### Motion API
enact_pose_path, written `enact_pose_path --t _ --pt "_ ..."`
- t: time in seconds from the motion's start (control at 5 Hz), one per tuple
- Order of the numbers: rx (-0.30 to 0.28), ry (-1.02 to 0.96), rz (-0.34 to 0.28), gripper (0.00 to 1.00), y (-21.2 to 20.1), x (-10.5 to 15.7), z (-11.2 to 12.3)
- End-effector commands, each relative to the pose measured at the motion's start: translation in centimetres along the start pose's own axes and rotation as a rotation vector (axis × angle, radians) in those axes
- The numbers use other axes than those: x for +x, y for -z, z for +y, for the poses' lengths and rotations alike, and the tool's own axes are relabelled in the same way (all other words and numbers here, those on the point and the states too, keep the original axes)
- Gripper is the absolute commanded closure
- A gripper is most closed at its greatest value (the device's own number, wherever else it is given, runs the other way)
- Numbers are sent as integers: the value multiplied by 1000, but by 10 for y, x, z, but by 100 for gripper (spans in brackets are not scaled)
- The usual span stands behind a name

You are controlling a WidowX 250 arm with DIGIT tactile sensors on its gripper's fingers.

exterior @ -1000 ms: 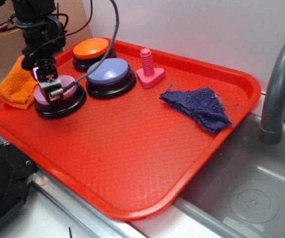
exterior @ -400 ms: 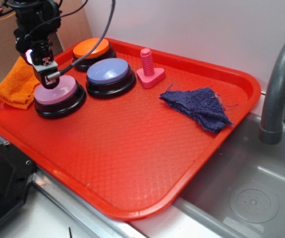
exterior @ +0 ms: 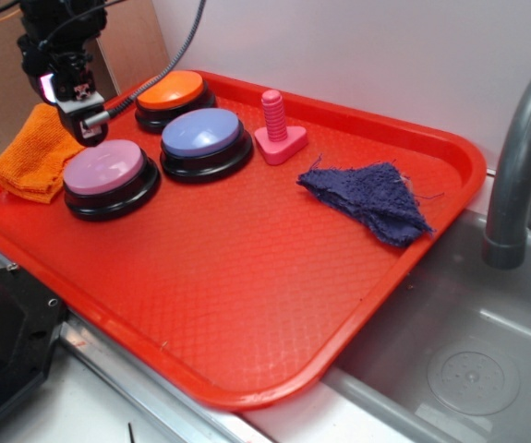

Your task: Push the pink button.

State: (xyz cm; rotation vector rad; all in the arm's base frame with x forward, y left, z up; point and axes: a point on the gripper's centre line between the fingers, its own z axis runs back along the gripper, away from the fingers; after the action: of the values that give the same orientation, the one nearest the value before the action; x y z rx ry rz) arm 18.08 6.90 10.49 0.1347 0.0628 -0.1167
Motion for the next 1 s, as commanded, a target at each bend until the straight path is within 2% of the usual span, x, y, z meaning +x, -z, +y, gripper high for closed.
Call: enact_pose_path --t 0.0,0.8 --pt "4 -21 -62 0 -27 6 1" --pt "-34 -31 -77 0 -40 5 -7"
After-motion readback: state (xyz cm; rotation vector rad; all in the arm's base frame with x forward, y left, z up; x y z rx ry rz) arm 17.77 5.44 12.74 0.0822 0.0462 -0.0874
